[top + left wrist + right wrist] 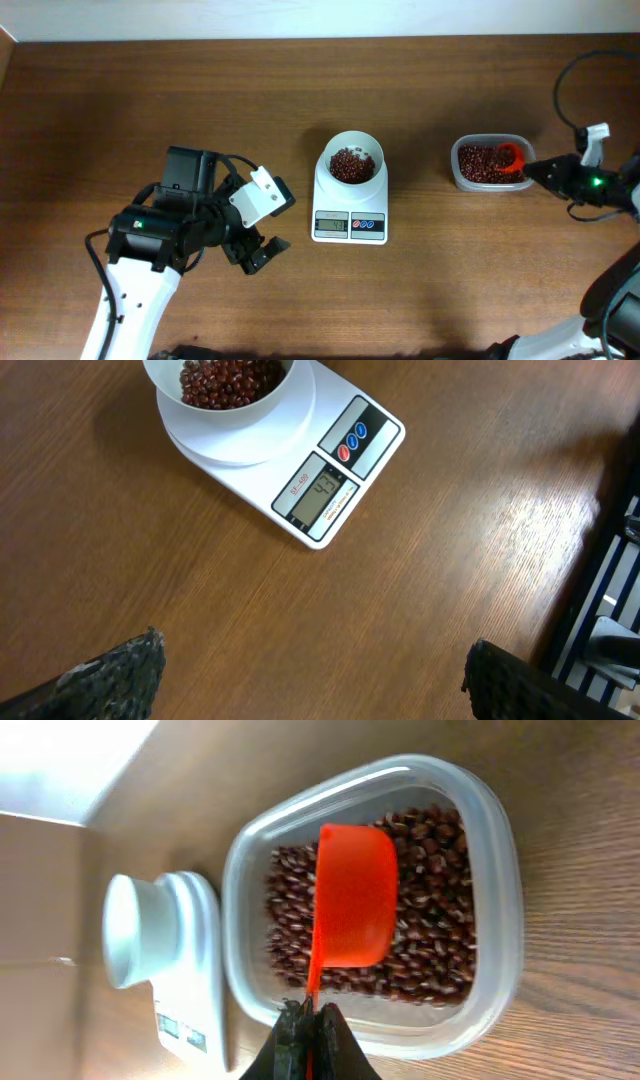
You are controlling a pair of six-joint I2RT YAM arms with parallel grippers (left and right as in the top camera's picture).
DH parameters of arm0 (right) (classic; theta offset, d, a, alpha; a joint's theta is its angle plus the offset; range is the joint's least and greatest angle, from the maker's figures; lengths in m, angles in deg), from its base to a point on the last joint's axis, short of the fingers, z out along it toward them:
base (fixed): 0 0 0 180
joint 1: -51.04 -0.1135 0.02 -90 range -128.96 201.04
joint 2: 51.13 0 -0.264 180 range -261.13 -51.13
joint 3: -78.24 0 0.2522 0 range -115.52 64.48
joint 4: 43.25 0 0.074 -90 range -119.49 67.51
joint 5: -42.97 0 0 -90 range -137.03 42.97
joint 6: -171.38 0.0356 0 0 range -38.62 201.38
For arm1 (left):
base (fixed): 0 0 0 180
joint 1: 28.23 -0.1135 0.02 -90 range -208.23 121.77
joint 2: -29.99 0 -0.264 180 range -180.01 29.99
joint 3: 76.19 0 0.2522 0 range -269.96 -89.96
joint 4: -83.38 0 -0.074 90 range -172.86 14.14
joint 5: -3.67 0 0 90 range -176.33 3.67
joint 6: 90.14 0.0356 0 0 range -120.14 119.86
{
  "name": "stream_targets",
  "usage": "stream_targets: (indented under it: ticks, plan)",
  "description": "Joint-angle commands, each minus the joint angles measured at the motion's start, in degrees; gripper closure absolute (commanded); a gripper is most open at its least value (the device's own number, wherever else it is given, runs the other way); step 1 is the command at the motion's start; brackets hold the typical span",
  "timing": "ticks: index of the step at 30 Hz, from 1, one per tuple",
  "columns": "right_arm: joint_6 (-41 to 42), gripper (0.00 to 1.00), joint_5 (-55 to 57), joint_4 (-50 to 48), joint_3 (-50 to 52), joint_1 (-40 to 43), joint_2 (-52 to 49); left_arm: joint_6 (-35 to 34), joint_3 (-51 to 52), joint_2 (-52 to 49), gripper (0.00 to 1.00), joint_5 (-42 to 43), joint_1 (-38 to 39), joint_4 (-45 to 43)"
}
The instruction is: Scoop and weigh 50g on scale
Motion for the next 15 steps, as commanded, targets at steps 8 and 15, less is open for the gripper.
stream_targets:
  ticks: [8, 15]
  plan:
    - [-14.88, 0.96, -5.86, 6.54, 0.09, 1.84, -0.57, 1.14, -1.18, 0.02, 0.01, 0.39, -0.31, -0.09]
    - [-21.79, 0.96, -1.62, 8.04, 0.09, 0.20, -0.50, 1.14, -1.18, 0.00, 0.01, 0.39, -0.31, -0.07]
